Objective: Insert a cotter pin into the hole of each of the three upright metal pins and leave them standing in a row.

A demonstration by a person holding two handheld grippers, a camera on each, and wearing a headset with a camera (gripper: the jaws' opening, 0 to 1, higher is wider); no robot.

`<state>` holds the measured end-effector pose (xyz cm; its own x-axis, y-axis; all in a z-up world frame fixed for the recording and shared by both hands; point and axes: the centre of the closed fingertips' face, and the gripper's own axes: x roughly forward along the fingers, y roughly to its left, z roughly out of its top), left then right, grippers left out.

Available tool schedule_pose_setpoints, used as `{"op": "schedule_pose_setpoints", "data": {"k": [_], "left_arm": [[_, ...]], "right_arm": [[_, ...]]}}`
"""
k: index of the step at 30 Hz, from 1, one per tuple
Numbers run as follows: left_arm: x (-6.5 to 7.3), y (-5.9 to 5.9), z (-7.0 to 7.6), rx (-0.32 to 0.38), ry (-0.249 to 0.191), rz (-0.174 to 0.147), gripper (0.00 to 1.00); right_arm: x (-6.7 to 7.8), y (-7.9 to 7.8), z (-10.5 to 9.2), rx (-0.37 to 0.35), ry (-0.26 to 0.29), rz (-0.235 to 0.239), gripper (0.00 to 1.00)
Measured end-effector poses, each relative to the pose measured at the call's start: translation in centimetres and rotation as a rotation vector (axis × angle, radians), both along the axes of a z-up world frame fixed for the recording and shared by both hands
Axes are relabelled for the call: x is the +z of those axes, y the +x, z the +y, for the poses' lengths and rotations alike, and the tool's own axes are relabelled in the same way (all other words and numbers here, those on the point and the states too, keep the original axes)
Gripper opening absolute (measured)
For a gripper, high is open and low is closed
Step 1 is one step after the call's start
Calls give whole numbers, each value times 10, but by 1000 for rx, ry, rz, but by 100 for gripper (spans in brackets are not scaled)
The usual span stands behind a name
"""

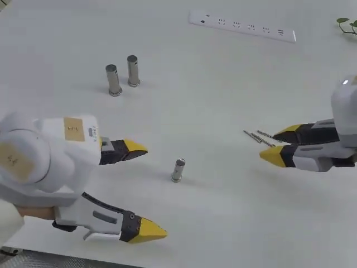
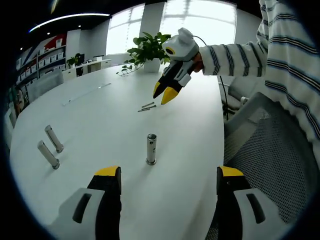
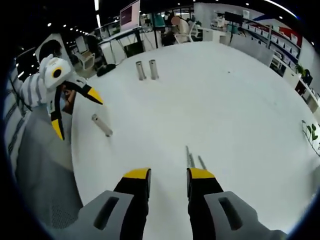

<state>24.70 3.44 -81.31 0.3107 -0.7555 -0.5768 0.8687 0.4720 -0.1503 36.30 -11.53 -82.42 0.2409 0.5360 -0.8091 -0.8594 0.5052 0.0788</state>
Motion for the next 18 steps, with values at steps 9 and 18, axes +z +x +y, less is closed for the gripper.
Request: {"op": "schedule_pose_setpoints", "data": {"k": [9,18], "left_arm": [[0,-11,6,46,14,16,78],[1,-13,11,88,17,17,77]], "right_arm": [[-15,15,8,28,-17,29,26],[-27,17,8,46,-36,62,26]]}}
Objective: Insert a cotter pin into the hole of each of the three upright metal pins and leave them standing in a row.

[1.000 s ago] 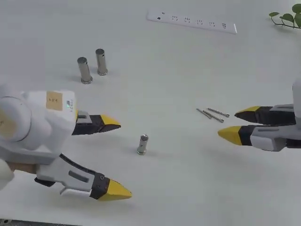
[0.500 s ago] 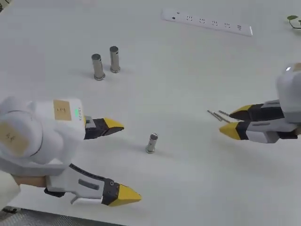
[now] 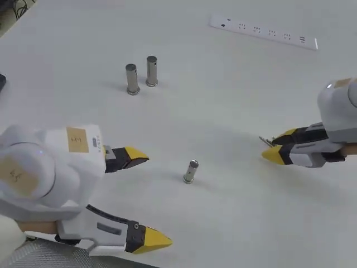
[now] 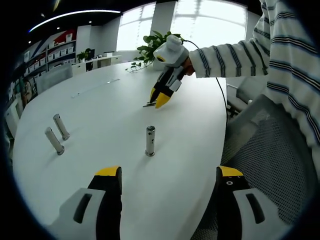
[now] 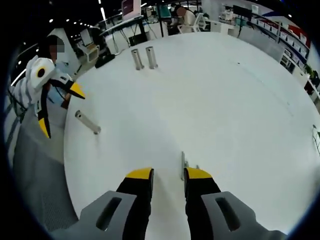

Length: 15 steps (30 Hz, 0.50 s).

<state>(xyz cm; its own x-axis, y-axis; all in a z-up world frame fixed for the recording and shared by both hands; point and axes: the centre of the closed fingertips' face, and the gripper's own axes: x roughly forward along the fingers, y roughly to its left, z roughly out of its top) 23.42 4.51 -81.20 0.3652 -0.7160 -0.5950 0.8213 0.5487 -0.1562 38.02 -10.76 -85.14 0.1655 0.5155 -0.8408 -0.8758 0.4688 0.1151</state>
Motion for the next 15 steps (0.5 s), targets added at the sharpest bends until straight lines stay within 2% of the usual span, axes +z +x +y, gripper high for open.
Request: {"op": "schedule_pose_setpoints", "data": {"k": [5,8,15], "left_arm": [[-3,-2,2,11,9,11,76],[-3,-3,2,13,10,15,75],[-4,-4,3,20,18,18,75]], "right_arm": [[-3,0,-3,15,-26,5,27],[-3,1,-2,18,-24,9,26],[-5,0,-2,82,-79,-7,26]]}}
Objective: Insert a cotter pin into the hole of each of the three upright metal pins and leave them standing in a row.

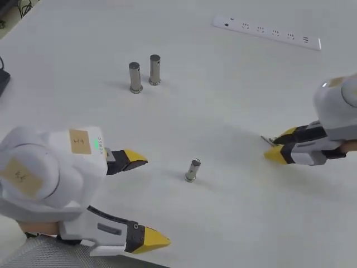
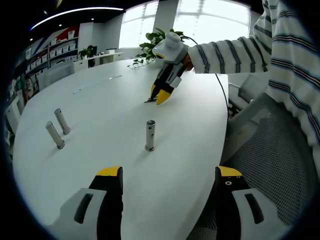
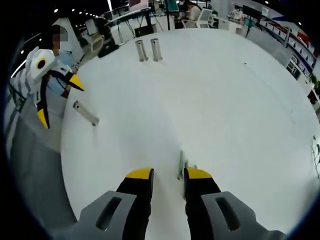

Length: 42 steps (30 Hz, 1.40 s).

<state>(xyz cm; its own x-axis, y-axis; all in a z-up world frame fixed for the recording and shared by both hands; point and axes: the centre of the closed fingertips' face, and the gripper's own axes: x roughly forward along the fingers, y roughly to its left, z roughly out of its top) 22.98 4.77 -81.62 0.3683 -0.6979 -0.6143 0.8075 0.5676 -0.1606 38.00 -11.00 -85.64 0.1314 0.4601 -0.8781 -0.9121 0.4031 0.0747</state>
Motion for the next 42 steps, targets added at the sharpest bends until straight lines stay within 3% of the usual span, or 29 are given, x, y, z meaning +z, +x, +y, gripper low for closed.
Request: {"op": "schedule_pose_setpoints", "data": {"k": [2,10,16,20,21,23,29,42], "left_arm": [[0,0,1,1,4,0,74],[1,-5,-1,-26,28,-4,72],[-2,-7,1,-21,37,-1,71],[-5,-9,3,-20,50,-1,70],[-5,-9,4,-20,52,-1,70],[-6,-9,4,-18,53,1,70],[-9,-11,6,-16,66,4,69],[-6,-7,4,12,49,-8,68]], "right_arm": [[1,1,0,24,-18,-24,26],[1,1,1,5,-25,6,23],[0,2,-2,42,-62,-21,20],[-4,3,-9,81,-134,-41,20],[-4,4,-2,100,-105,-54,19],[-5,2,-4,79,-115,-36,19],[-6,4,-5,73,-117,-41,16],[-7,10,-4,100,-157,-68,6]]}}
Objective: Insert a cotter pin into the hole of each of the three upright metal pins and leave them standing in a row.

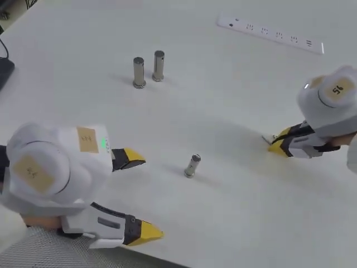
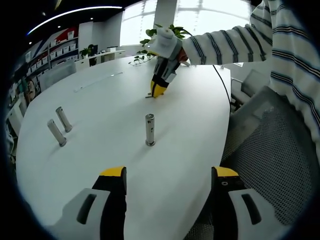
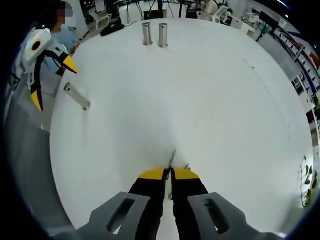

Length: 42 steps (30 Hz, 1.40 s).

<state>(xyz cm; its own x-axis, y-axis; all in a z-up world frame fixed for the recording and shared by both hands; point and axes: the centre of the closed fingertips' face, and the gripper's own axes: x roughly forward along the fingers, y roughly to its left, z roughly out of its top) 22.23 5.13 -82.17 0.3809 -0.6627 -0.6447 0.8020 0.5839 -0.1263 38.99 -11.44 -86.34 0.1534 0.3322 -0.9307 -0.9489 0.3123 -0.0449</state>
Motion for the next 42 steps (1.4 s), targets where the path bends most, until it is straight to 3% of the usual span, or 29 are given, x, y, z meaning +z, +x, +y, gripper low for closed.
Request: {"op": "schedule_pose_setpoints", "data": {"k": [6,9,11,22,31,42], "left_arm": [[0,1,0,9,1,0,67],[0,0,0,6,5,-1,67],[1,0,-1,7,6,-3,67],[2,1,6,18,30,-14,65],[5,1,10,46,20,-14,64],[10,1,9,51,17,-28,62]], "right_arm": [[1,0,0,14,-26,-3,4],[1,1,0,98,-65,-36,3],[1,-1,0,97,-75,-46,3],[2,1,0,68,-41,-59,2],[6,-4,-1,45,-26,-65,1],[19,-15,1,75,-18,-129,1]]}}
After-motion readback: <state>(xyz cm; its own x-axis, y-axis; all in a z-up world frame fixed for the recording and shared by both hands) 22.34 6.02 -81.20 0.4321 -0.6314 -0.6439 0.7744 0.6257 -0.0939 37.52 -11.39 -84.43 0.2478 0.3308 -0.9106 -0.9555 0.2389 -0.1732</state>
